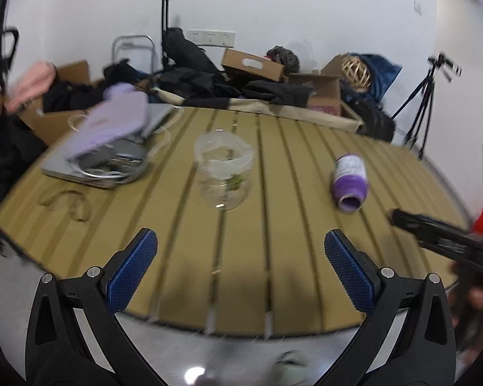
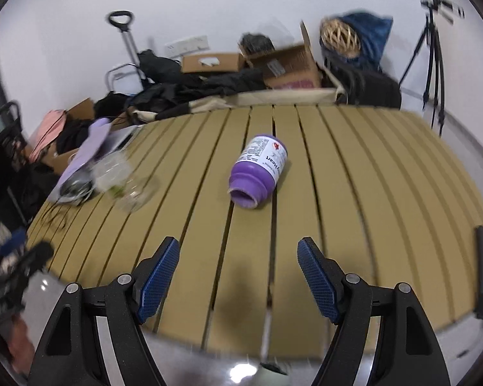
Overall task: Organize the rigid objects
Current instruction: 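Move both tools to the table, right tool toward the lying purple bottle, then grasp the purple 'Healthy Heart' bottle with the right tool and lift it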
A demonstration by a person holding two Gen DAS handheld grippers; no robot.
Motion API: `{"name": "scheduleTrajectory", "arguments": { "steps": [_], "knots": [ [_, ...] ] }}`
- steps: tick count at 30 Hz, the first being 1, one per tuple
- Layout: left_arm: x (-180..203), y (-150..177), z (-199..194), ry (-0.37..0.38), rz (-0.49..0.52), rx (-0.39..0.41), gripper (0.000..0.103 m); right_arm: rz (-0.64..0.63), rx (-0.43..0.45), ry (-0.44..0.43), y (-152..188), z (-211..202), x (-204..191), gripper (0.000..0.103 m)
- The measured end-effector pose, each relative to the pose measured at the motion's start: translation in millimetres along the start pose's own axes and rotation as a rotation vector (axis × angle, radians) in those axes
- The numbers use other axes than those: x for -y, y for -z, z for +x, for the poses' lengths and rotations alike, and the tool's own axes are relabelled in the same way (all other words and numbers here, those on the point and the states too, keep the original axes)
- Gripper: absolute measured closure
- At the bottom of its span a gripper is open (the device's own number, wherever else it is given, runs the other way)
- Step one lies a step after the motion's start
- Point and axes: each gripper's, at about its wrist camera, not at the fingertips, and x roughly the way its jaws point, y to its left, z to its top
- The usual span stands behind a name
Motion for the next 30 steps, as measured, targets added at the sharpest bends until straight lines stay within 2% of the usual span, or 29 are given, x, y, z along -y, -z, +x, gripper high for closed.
{"name": "scheduleTrajectory", "arguments": {
  "steps": [2, 6, 11, 12, 13, 14, 16, 18, 21, 23, 26, 29, 30],
  "knots": [
    [2.3, 3.8, 11.2, 0.015, 0.005, 0.022, 0.000, 0.011, -0.018, 0.007, -11.1, 30.0, -0.9, 0.023],
    [6.6, 2.8, 40.6, 0.005, 0.070, 0.014, 0.000, -0.010, -0.036, 0.048, -24.2, 70.7, -7.3, 0.023],
    [0.0, -8.1, 54.7, 0.036, 0.039, 0.043, 0.000, 0.072, -0.032, 0.102, -41.9, 109.6, 1.5, 0.023],
    [0.2, -10.0, 57.6, 0.044, 0.042, 0.043, 0.000, 0.090, -0.033, 0.099, -42.7, 113.2, 4.7, 0.024],
    [0.6, -11.3, 60.3, 0.048, 0.050, 0.045, 0.000, 0.099, -0.035, 0.092, -43.0, 115.2, 7.0, 0.030],
    [0.7, -12.0, 62.3, 0.042, 0.056, 0.050, 0.000, 0.100, -0.030, 0.074, -42.4, 116.1, 9.0, 0.034],
    [0.3, -13.8, 67.1, 0.028, 0.056, 0.055, 0.000, 0.068, -0.040, 0.049, -40.5, 115.1, 6.1, 0.035],
    [-1.3, -15.5, 70.9, 0.021, 0.034, 0.049, 0.000, -0.026, -0.059, -0.024, -30.8, 104.3, -3.1, 0.035],
    [0.4, -20.1, 70.6, 0.070, 0.010, 0.051, 0.000, -0.279, -0.085, -0.149, -2.1, 75.0, -29.4, 0.035],
    [7.4, -22.3, 70.6, 0.106, 0.010, 0.045, 0.000, -0.379, -0.100, -0.246, 19.4, 59.9, -41.9, 0.035],
    [23.3, -21.2, 71.1, 0.090, 0.056, 0.049, 0.002, -0.451, -0.100, -0.312, 37.8, 48.8, -55.6, 0.034],
    [28.8, -19.3, 75.8, 0.113, 0.034, 0.022, 0.012, -0.512, -0.111, -0.367, 45.2, 46.2, -68.9, 0.034],
    [28.8, -18.4, 78.4, 0.115, 0.025, 0.005, 0.027, -0.535, -0.112, -0.373, 47.0, 46.5, -75.3, 0.034]
  ]
}}
